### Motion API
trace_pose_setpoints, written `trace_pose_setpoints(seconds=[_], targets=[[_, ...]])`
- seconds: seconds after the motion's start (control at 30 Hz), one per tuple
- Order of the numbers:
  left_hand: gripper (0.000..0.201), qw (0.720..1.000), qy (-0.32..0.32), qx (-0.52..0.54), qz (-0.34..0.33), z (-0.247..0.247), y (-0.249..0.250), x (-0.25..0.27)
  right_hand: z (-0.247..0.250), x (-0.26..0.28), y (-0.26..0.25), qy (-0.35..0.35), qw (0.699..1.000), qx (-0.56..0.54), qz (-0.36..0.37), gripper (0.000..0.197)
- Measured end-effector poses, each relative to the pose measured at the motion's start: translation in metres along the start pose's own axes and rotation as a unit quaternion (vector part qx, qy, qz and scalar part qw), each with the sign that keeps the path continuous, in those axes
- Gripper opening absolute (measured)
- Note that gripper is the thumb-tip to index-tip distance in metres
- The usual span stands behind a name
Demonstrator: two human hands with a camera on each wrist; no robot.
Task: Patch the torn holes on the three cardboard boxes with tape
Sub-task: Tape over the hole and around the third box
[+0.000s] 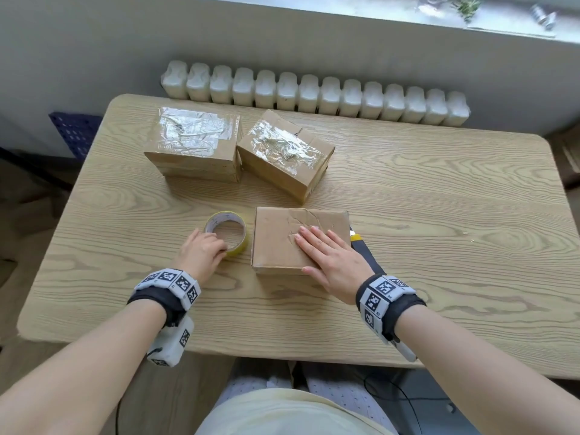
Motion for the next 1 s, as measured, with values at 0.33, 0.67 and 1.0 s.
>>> trace_pose_setpoints(seconds=[0.33,0.67,1.0], targets=[[0.011,0.973,0.133,0.186,-0.034,0.072,0.009,0.025,0.003,0.002,-0.007,-0.056,0.998,-0.024,-0.012,0.067],[0.01,0.952,0.092,0.277,-0.094,0.116,0.069,0.042,0.024,0.004,-0.011,-0.039,0.993,-0.098,-0.047,0.058],[0.011,0.962,0.028,0.239,-0.129,0.11,0.116,0.035,0.083,0.012,0.027,0.169,0.839,-0.498,-0.14,0.029]])
Point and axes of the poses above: each hand's wrist, its own x-axis away from the middle knuckle, its own z-axis out of the back of the hand, y = z × x, the point moved 10 cm from there along -x, towards the middle knuckle, and after that the axes turned 9 degrees about -y, right-handed, at the moved point
